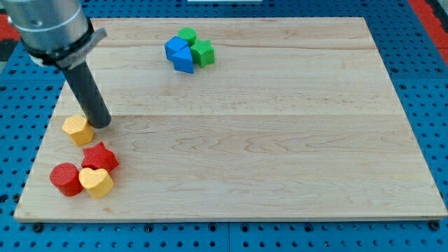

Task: Push the hexagon into the red star

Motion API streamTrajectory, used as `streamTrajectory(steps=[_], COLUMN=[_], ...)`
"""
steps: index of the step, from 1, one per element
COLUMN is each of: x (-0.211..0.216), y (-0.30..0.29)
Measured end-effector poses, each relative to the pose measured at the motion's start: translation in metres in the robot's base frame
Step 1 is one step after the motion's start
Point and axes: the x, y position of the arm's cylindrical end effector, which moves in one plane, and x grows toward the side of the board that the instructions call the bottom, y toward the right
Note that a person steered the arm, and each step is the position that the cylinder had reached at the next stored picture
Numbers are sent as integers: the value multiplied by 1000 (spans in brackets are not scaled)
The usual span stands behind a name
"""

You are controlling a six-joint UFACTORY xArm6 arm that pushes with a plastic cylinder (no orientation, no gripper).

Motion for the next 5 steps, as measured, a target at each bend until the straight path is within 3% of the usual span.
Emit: streamTrajectory(steps=[1, 4, 5], x=[-58, -33, -3], y=[-1, -63, -57])
